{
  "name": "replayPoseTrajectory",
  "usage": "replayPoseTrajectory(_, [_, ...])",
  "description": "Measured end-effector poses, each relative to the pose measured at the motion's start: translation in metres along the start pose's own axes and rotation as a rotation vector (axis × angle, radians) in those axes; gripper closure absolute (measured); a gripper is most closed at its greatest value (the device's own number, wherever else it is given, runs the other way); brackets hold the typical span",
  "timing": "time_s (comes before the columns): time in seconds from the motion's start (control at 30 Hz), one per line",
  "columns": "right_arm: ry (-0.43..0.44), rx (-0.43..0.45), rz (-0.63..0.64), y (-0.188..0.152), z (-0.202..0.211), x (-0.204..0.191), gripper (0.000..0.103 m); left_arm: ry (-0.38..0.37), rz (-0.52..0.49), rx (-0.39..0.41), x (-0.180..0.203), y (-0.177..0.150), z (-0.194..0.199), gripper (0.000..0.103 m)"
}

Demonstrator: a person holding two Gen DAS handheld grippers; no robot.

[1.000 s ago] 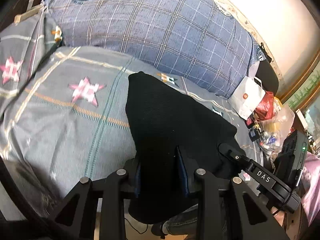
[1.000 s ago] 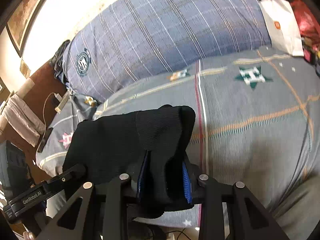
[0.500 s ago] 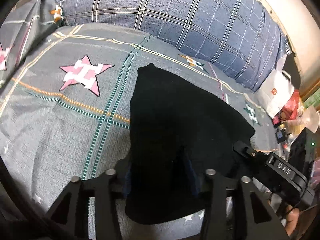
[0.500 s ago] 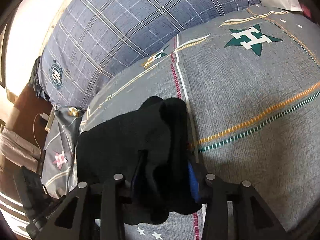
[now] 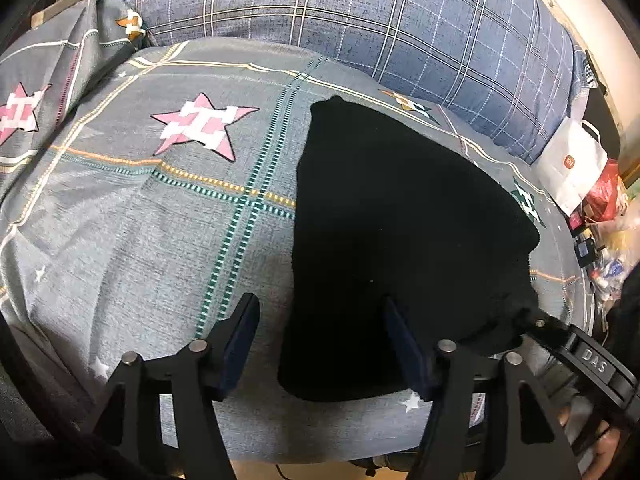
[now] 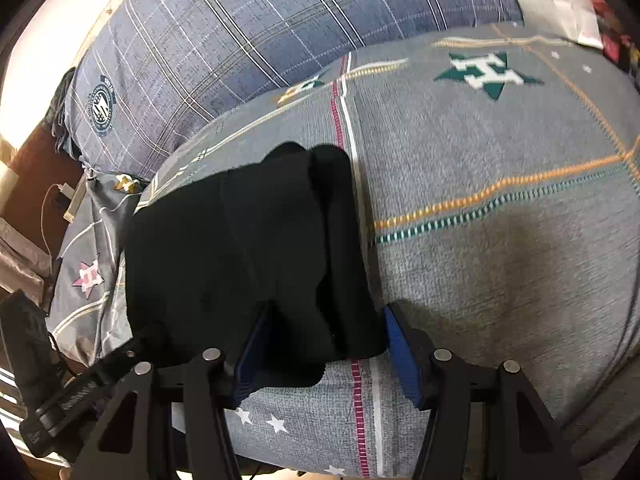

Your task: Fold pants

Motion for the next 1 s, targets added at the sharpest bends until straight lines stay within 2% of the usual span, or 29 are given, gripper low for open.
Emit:
replayPoseTrajectory(0.1, [-0.037, 0.056, 0.027, 0.002, 0.013, 0.000, 0.042, 0.005, 0.005, 0.011, -0.003, -0.004, 0.006, 0.036])
replayPoseTrajectory(0.2, [-0.058, 0.049, 0.010, -0.005, 0.013, 0.009, 0.042, 0.022, -0.003, 0.011, -0.002, -0.010, 0.005, 0.036])
replayPoseTrajectory(0.33, [-0.104, 0.026, 0.024, -0.009, 0.003, 0.015, 0.042, 0.113, -0.084, 0.039, 0.008, -0.011, 0.003, 0.035])
replayPoseTrajectory(0.43, [-0.142, 0.051, 0.053, -0.009, 0.000, 0.014, 0.039, 0.166, -0.128, 0.061, 0.014, -0.010, 0.003, 0.035])
replayPoseTrajectory(0.63, [-0.151, 0.054, 0.047, -0.007, -0.005, 0.016, 0.034, 0.225, -0.179, 0.076, 0.017, -0.008, 0.006, 0.035])
replayPoseTrajectory(0.67, [-0.143, 0.051, 0.040, -0.007, -0.003, 0.016, 0.034, 0.220, -0.177, 0.075, 0.018, -0.008, 0.009, 0.035])
replayPoseTrajectory(0.7, [-0.092, 0.066, 0.020, -0.010, 0.006, 0.016, 0.042, 0.207, -0.172, 0.081, 0.018, -0.009, 0.012, 0.035])
replayPoseTrajectory(0.77, [-0.077, 0.084, 0.025, -0.011, 0.013, 0.014, 0.046, 0.190, -0.163, 0.085, 0.019, -0.010, 0.015, 0.035])
replayPoseTrajectory(0.83, [-0.116, 0.107, 0.058, -0.014, 0.018, 0.012, 0.048, 0.193, -0.167, 0.068, 0.019, -0.011, 0.009, 0.035])
replayPoseTrajectory(0.9, [-0.136, 0.082, 0.080, -0.019, 0.009, 0.010, 0.054, 0.188, -0.166, 0.062, 0.019, -0.010, 0.006, 0.035])
replayPoseTrajectory(1.0, [-0.146, 0.072, 0.084, -0.021, 0.003, 0.010, 0.054, 0.191, -0.173, 0.070, 0.020, -0.010, 0.007, 0.035])
Point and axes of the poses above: each gripper's, at about its wrist camera, not at the fingertips, and z roughly against the way its jaws point, x to its right, y to its top, the point moved 8 cm from there along -z, roughly the way its jaws point, and after that the axes turned 9 degrees about -z, right-handed, at the moved point
